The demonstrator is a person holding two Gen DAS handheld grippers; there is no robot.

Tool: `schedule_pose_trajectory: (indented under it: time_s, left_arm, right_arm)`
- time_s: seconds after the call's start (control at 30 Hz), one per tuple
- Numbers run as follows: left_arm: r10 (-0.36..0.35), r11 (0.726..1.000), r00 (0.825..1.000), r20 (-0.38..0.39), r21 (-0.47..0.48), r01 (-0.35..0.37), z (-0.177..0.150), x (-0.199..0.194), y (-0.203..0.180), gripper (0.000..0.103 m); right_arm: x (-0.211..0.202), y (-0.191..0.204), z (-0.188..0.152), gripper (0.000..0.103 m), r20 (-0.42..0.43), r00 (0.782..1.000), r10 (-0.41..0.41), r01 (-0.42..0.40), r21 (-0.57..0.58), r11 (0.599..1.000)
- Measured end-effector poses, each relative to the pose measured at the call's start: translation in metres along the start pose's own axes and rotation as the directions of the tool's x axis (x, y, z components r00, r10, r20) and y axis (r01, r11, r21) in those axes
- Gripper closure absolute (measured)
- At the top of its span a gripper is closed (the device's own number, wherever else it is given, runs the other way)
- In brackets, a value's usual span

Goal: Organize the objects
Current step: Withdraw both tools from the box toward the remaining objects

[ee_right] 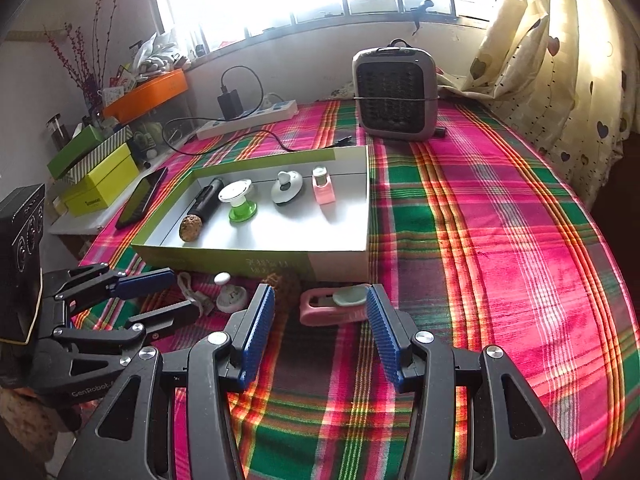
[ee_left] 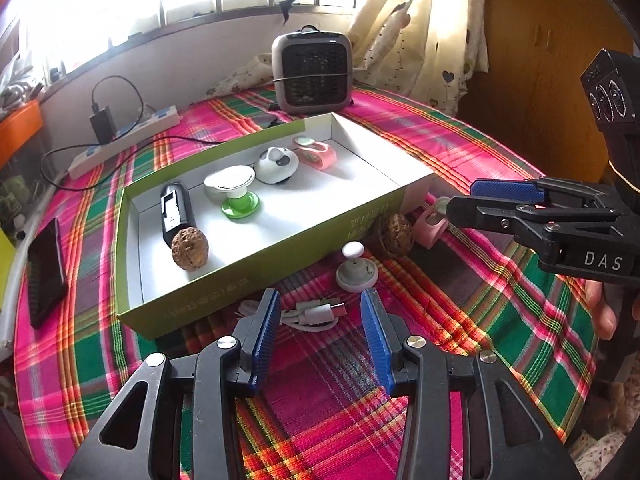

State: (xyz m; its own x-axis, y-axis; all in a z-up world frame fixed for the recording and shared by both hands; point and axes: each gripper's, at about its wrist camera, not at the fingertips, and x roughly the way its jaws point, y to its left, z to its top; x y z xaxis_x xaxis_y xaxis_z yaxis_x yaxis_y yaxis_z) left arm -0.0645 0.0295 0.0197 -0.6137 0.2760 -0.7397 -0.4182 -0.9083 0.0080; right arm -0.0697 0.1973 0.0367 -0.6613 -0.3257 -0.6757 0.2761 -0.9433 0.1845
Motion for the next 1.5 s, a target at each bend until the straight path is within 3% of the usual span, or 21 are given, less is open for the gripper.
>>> schedule_pose_trajectory:
  time_s: [0.53,0.8,0.97,1.1,1.33,1.5]
  left_arm:
    - [0.006,1.0,0.999,-0.033,0.03,-0.005,-0.003,0.007,-0.001,0.063]
    - [-0.05,0.998,0.998,-0.05,0.02,0.051,-0.009,0.002,-0.003,0.063]
    - [-0.131,0.991,0.988,-0.083,-0.001,0.132,-0.015,-0.002,-0.007,0.063]
    - [-0.078,0.996,0.996,-0.044,0.04,0.08,-0.015,-0.009,-0.008,0.063]
    - [-0.057,0.998,0.998,-0.025,0.039,0.058,-0.004,-0.003,0.005,0.063]
    - [-0.042,0.996,0.999,-0.026,0.077,0.044,-0.004,0.003,0.004,0.063]
  right_arm:
    - [0.012,-0.013,0.001,0.054,-0.033,0.999,-0.027,0.028,0.023,0.999]
    - [0.02,-0.001,0.0,0.054,-0.047,0.998,-0.041,0.041,0.001,0.999]
    - [0.024,0.008,0.0,0.054,-0.047,0.993,-0.109,0.107,-0.058,0.993]
    - [0.024,0.005,0.0,0.053,-0.05,0.992,-0.118,0.116,-0.048,0.992]
    - [0.028,0.012,0.004,0.045,-0.042,0.991,-0.126,0.124,-0.042,0.991]
    - [0.031,0.016,0.008,0.045,-0.03,0.979,-0.204,0.201,-0.082,0.976]
